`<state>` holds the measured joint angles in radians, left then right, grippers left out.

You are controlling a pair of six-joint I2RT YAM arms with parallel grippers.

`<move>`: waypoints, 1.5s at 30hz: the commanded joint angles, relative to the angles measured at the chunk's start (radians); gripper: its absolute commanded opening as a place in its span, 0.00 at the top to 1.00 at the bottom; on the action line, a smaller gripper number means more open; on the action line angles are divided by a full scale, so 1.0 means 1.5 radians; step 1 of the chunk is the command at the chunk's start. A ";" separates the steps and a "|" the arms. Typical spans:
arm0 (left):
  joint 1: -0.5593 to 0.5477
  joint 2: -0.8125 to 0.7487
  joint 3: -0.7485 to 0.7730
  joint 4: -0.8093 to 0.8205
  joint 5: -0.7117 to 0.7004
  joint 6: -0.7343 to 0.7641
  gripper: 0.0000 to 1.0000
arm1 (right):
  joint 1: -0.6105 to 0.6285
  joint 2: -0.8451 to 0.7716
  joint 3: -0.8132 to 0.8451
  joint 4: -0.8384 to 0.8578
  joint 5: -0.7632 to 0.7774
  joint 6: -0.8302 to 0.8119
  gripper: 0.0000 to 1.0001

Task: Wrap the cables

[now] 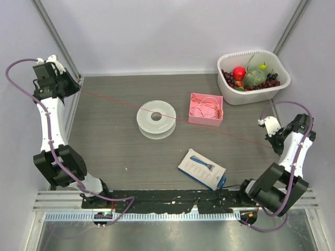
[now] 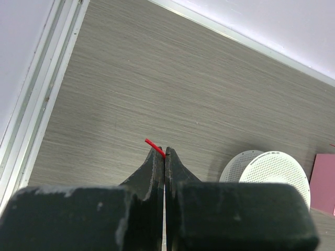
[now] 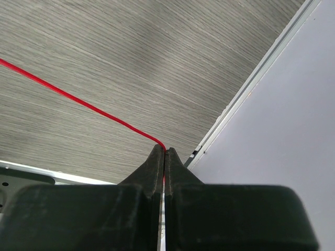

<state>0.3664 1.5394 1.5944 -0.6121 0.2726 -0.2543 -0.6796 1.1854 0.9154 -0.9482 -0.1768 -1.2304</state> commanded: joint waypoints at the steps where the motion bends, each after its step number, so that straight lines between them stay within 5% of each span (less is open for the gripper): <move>1: 0.013 0.008 0.000 0.049 -0.050 0.032 1.00 | -0.022 0.006 -0.004 0.041 0.047 -0.025 0.99; 36: 0.013 0.032 0.002 0.066 -0.067 0.040 1.00 | -0.060 0.032 -0.029 0.069 0.059 -0.055 1.00; 45: -0.048 -0.032 -0.013 0.057 0.088 -0.026 1.00 | -0.051 0.025 0.013 -0.017 0.000 -0.036 0.99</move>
<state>0.3378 1.5867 1.5795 -0.6182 0.3168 -0.2592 -0.7506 1.2312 0.8742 -0.9554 -0.2008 -1.2816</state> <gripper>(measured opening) 0.014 0.029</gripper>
